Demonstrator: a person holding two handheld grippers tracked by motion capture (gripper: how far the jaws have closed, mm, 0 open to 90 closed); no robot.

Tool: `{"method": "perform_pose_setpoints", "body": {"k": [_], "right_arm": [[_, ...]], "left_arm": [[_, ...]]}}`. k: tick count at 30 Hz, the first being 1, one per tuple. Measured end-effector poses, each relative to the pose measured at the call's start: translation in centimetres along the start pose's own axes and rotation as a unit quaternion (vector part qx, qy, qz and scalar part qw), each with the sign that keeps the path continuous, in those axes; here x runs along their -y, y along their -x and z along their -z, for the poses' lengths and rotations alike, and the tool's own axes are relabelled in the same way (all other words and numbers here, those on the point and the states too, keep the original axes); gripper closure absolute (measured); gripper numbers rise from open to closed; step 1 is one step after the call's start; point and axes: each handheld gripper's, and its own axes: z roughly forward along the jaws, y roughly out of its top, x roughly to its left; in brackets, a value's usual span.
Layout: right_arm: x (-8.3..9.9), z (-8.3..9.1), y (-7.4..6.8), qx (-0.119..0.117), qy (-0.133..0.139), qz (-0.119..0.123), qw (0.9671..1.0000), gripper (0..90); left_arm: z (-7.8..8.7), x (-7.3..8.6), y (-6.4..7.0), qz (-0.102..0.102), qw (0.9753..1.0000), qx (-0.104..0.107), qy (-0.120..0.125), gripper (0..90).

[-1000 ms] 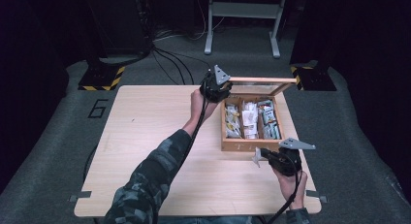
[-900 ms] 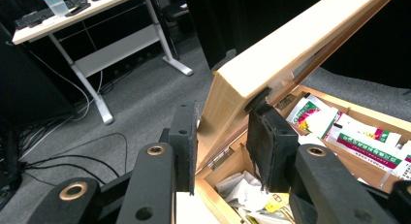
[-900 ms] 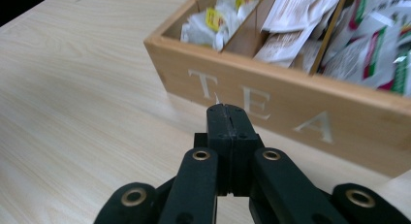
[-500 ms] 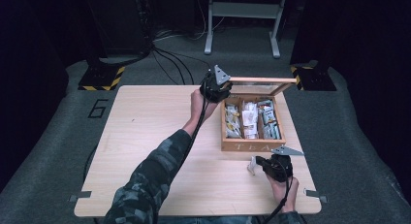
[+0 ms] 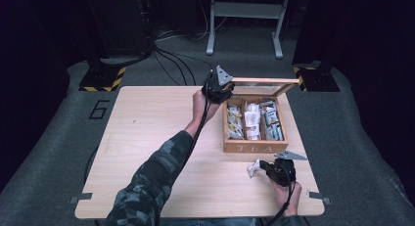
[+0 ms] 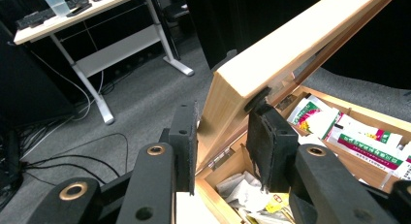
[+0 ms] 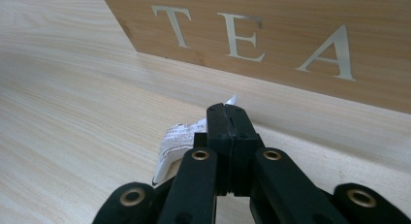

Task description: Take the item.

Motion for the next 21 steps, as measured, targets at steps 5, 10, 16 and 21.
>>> {"method": "perform_pose_setpoints", "body": {"k": [5,10,16,21], "right_arm": [[0.2,-0.1,0.0,0.003,-0.004,0.0,1.0,89.5],[0.5,-0.2,0.4,0.005,-0.016,0.012,0.9998,73.0],[0.4,0.6,0.8,0.009,0.006,0.011,0.9999,33.8],[0.7,2.4,1.3,0.028,0.025,0.023,0.9991,16.7]], "left_arm": [[0.0,0.0,0.0,0.001,1.0,0.0,-0.002,64.4],[0.0,0.0,0.0,0.0,1.0,-0.002,0.001,64.5],[0.0,0.1,0.1,-0.001,1.0,-0.002,0.001,64.4],[0.0,0.0,0.1,-0.002,1.0,-0.002,0.0,64.4]]}}
